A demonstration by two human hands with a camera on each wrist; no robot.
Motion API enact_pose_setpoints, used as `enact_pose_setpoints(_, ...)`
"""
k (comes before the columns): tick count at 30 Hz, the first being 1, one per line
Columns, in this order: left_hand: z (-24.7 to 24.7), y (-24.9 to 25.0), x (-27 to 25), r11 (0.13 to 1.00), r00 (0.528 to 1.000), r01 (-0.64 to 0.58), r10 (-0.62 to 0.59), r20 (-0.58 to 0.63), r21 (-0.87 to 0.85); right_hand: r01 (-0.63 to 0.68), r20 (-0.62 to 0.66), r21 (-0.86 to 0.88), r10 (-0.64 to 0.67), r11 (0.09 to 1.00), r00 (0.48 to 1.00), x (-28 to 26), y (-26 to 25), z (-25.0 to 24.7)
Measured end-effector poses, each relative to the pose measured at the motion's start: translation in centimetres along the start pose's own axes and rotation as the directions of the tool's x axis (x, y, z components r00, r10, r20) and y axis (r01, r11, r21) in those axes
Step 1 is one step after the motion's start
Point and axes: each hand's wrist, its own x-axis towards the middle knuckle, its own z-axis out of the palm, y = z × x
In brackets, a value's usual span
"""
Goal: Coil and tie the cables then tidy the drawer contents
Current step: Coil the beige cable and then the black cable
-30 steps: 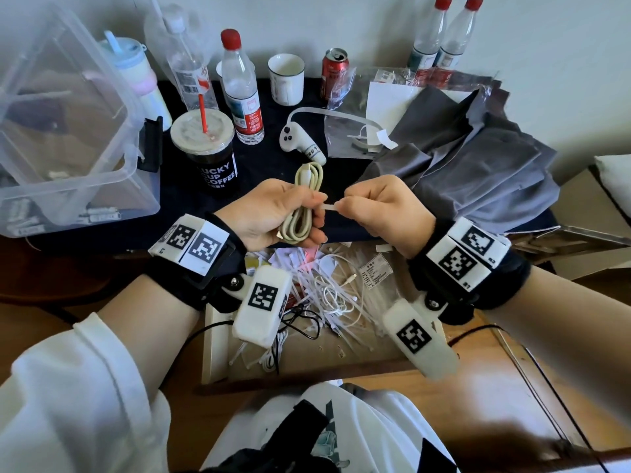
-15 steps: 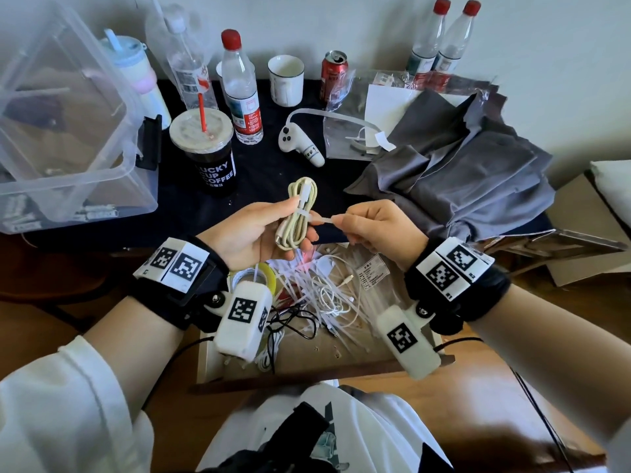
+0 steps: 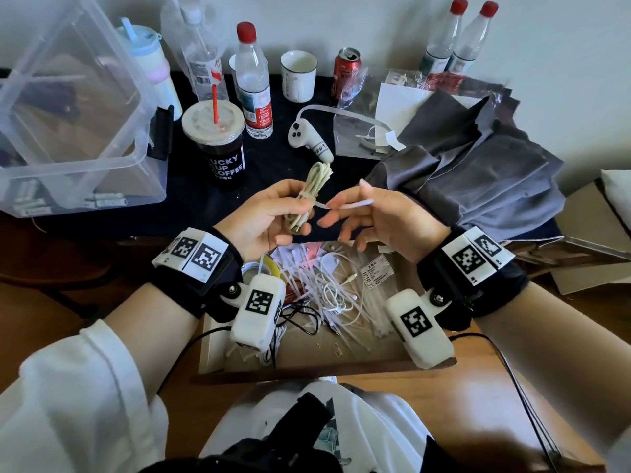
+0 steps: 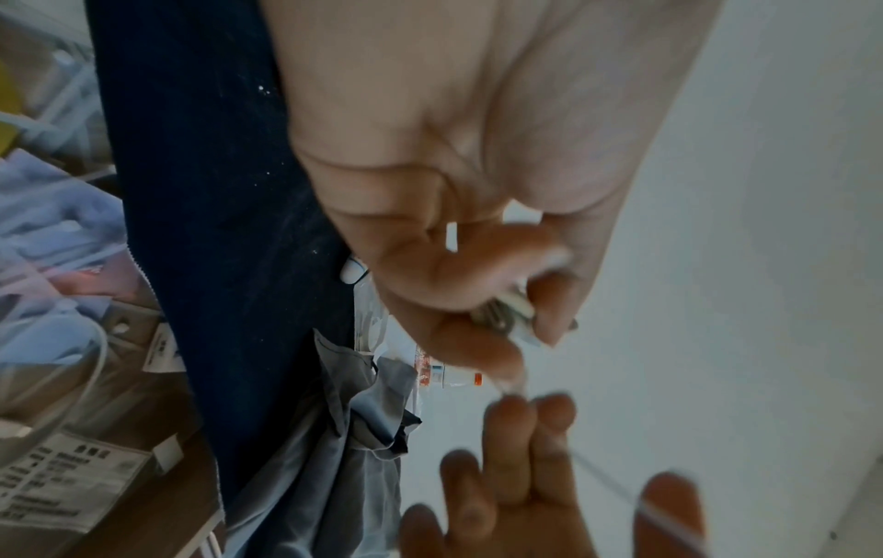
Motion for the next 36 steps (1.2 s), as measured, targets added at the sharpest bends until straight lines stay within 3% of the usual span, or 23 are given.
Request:
enact_pose_setpoints(6, 0.8, 0.0, 0.5, 0.999, 0.999, -0.042, 0.042, -0.008, -0.011, 0.189, 0.038, 0.002, -0.189, 0.982, 0.981, -0.1, 0.8, 0.4)
enact_pose_setpoints(12, 1.2, -0.2, 0.9, 0.998, 0.998, -0.052, 0.051, 0.021, 0.020, 0.287, -0.205, -0.112, -0.304, 0.951, 0.930, 0.3, 0.6, 0.5)
enact_pose_setpoints(16, 1.5, -0.5, 0.9, 0.994, 0.997, -0.051, 0.045, 0.057, 0.098, 0.251, -0.287, -0.076, -0.263, 0.965, 0.921, 0.3, 0.6, 0.4)
enact_pose_setpoints(20, 1.6, -0.4, 1.0, 0.999, 0.996, -0.013, 0.010, 0.090, 0.032, 0.238, -0.354, -0.041, -0.237, 0.970, 0.905, 0.1, 0.3, 0.1)
enact_pose_setpoints(27, 1.5, -0.5, 1.1, 0.998, 0.989, -0.056, 0.051, 0.141, 0.032, 0.269, -0.415, -0.041, -0.262, 0.962, 0.872, 0.2, -0.2, -0.1)
enact_pose_setpoints(36, 1.7, -0.3, 1.8, 0.999, 0.999, -0.044, 0.044, -0.001, -0.026, 0.221, -0.425, -0.171, -0.274, 0.960, 0.863, 0.2, -0.2, 0.3)
